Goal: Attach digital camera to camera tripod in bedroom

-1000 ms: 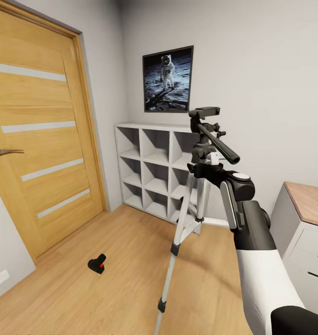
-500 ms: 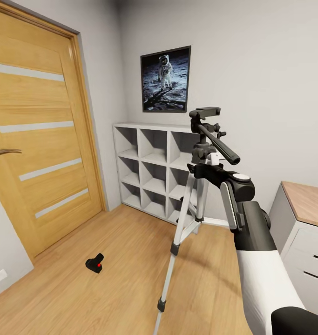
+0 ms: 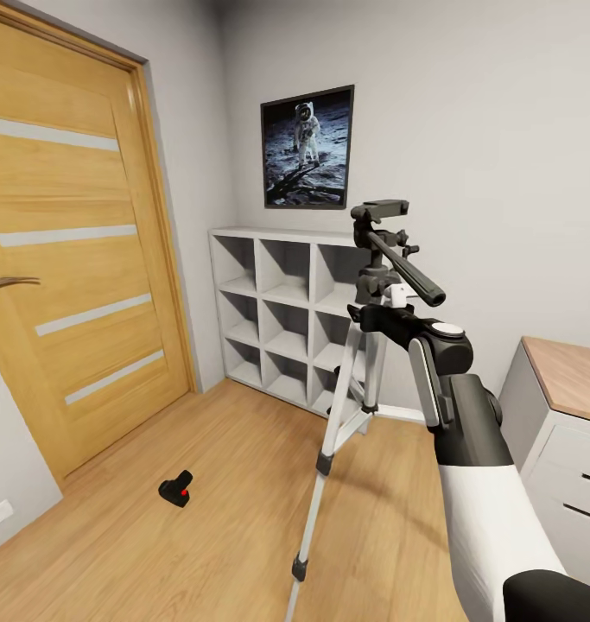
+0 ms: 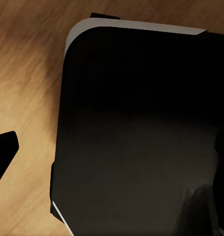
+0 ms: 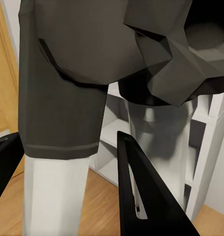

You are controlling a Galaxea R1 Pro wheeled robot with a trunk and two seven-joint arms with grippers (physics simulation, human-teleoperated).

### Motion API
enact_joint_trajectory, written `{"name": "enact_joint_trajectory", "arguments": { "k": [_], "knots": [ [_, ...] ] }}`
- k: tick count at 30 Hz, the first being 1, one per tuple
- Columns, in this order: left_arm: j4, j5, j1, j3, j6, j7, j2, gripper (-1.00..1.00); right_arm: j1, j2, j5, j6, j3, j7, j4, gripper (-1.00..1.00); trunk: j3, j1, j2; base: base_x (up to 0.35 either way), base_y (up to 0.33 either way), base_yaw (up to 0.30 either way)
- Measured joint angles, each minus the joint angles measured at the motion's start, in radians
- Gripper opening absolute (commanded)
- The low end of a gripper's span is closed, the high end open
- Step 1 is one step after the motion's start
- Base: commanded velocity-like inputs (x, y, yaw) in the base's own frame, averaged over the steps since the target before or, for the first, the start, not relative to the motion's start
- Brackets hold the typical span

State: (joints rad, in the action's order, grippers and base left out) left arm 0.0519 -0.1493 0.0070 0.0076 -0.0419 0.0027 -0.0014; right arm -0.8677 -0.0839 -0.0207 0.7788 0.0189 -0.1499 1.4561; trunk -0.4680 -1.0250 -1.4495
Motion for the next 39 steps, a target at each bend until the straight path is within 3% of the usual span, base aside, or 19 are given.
{"name": "enact_joint_trajectory", "arguments": {
  "k": [14, 18, 22, 30, 39],
  "knots": [
    [0.0, 0.001, 0.0, 0.0, 0.0, 0.0, -0.002, 1.0, 0.0, 0.0, -0.001, -0.001, 0.0, 0.002, -0.001, -1.0, 0.0, 0.0, 0.0, 0.0, -0.157, 0.0],
    [0.001, -0.001, 0.0, 0.001, -0.022, 0.0, -0.001, 1.0, -0.003, 0.023, -0.011, -0.024, 0.0, 0.009, -0.025, -1.0, 0.0, 0.0, 0.0, 0.0, 0.0, 0.0],
    [0.004, -0.002, 0.0, 0.0, -0.013, 0.0, -0.001, 1.0, 0.0, 0.004, -0.012, -0.024, 0.002, 0.01, -0.044, -1.0, 0.0, 0.0, 0.0, 0.0, 0.0, 0.0],
    [0.005, -0.003, 0.0, 0.0, -0.011, 0.0, -0.001, 1.0, 0.005, 0.004, -0.02, -0.041, 0.003, 0.01, -0.013, -1.0, 0.0, 0.0, 0.0, 0.0, 0.0, 0.0],
    [0.005, -0.003, 0.0, 0.0, -0.011, 0.0, 0.0, 1.0, 0.03, 0.005, -0.015, -0.091, 0.003, 0.006, -0.068, -1.0, 0.0, 0.0, 0.0, 0.0, 0.0, 0.0]
  ]
}}
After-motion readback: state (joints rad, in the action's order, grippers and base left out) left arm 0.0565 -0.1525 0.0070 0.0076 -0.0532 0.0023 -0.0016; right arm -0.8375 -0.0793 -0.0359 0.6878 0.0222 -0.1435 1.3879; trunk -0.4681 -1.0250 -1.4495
